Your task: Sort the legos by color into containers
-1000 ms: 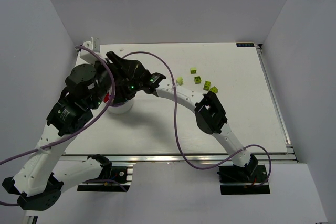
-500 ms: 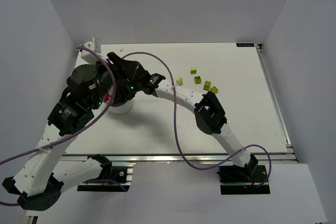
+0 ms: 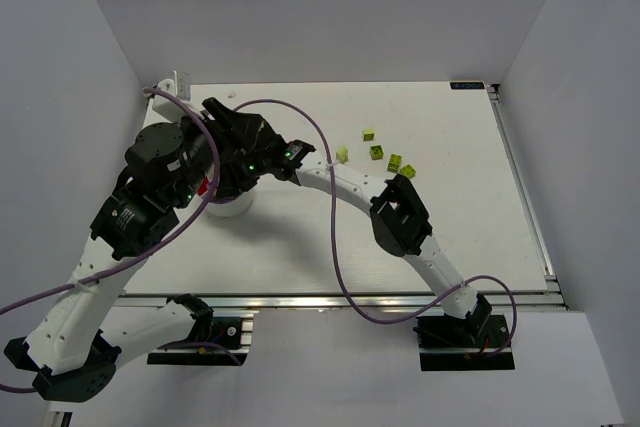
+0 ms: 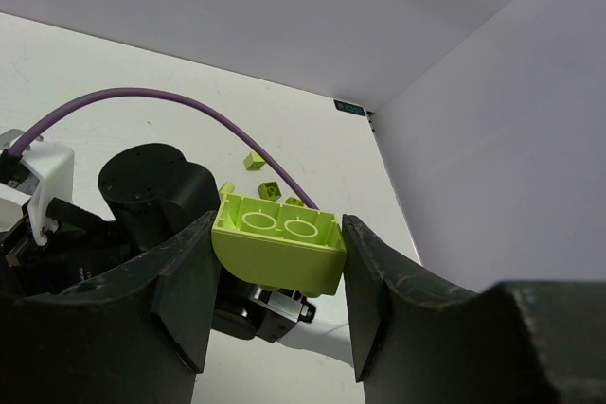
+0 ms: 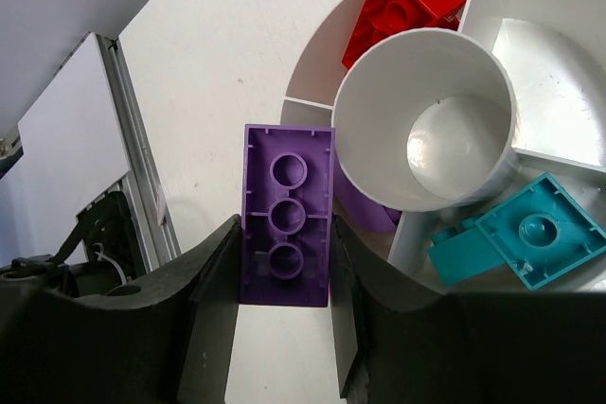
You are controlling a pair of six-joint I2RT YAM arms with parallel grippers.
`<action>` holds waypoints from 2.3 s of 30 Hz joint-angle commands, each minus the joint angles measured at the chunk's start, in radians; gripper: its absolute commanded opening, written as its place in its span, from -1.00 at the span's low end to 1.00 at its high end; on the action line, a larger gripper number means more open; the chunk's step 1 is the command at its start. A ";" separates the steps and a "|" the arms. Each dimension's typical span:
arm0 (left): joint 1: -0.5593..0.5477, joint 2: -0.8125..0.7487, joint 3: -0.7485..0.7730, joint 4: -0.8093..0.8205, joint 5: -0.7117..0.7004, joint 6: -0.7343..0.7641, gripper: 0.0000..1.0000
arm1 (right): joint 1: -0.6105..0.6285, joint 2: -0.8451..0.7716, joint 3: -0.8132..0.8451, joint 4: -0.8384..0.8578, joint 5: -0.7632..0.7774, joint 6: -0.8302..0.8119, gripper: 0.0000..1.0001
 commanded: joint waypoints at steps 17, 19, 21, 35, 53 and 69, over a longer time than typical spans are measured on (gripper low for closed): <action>0.003 -0.020 0.004 0.007 0.006 0.002 -0.11 | 0.004 0.006 0.000 0.016 0.013 -0.021 -0.05; 0.003 -0.019 0.004 0.009 0.005 0.002 -0.11 | 0.004 0.005 -0.001 0.016 0.013 -0.021 -0.05; 0.003 -0.019 0.004 0.009 0.006 0.002 -0.11 | 0.003 0.003 0.000 0.019 0.014 -0.021 -0.05; 0.003 -0.017 0.016 -0.002 0.003 0.005 -0.11 | 0.000 -0.055 0.015 0.048 0.025 -0.017 -0.04; 0.003 -0.023 -0.025 0.001 -0.008 -0.013 -0.12 | -0.134 -0.237 -0.120 0.065 -0.062 -0.205 0.39; 0.135 0.207 0.056 -0.143 0.127 -0.013 -0.23 | -0.490 -0.642 -0.692 0.065 -0.417 -0.597 0.33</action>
